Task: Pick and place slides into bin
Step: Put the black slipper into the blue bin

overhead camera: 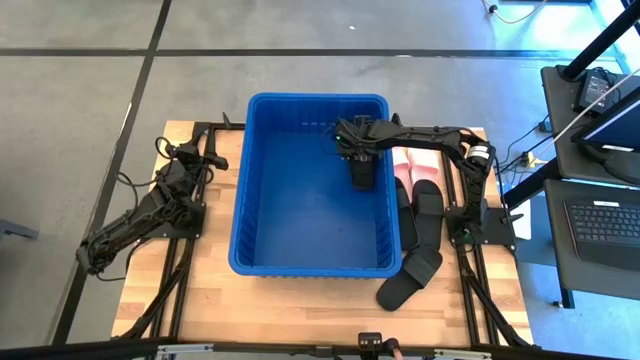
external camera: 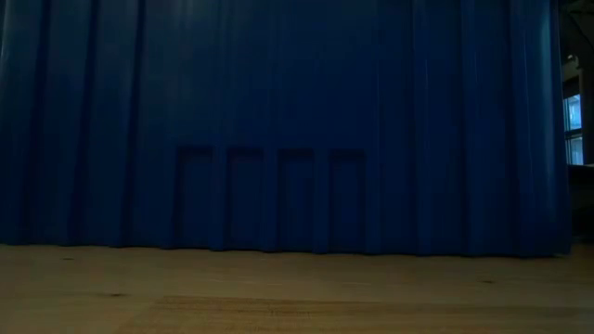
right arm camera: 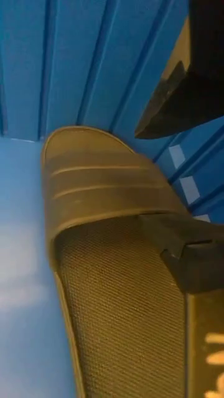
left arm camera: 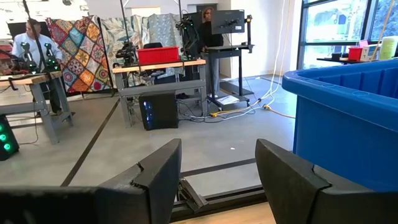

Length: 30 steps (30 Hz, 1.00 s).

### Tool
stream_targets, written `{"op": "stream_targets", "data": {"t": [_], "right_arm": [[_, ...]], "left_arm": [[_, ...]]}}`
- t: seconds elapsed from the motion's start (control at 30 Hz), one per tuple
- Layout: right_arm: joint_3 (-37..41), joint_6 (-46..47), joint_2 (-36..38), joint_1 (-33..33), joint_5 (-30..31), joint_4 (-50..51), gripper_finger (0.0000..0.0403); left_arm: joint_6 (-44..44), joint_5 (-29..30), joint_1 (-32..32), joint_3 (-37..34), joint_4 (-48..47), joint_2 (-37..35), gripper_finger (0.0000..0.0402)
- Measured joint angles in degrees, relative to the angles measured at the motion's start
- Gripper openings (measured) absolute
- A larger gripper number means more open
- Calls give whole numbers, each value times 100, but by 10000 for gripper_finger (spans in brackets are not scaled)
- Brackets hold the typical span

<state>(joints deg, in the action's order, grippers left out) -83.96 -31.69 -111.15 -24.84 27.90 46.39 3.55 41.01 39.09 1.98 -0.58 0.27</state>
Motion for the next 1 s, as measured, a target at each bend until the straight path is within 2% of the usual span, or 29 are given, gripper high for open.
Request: {"op": "stream_targets", "data": {"t": [0.37,0.5,0.67,0.87,1.0], "right_arm": [[-22,537,17,217,-86,316,205],[-317,906,20,343,-235,634,205],[-1183,1676,20,570,-315,1269,205],[-2532,2021,31,1011,-1049,2023,205],[-3329,2566,31,1401,-1118,3021,205]], "left_arm": [[2,-2,-4,0,0,0,202],[0,-2,-4,0,0,-2,202],[-2,0,-4,0,0,0,202],[-2,-2,-3,0,0,-2,202],[0,-2,-2,0,0,0,202]]}}
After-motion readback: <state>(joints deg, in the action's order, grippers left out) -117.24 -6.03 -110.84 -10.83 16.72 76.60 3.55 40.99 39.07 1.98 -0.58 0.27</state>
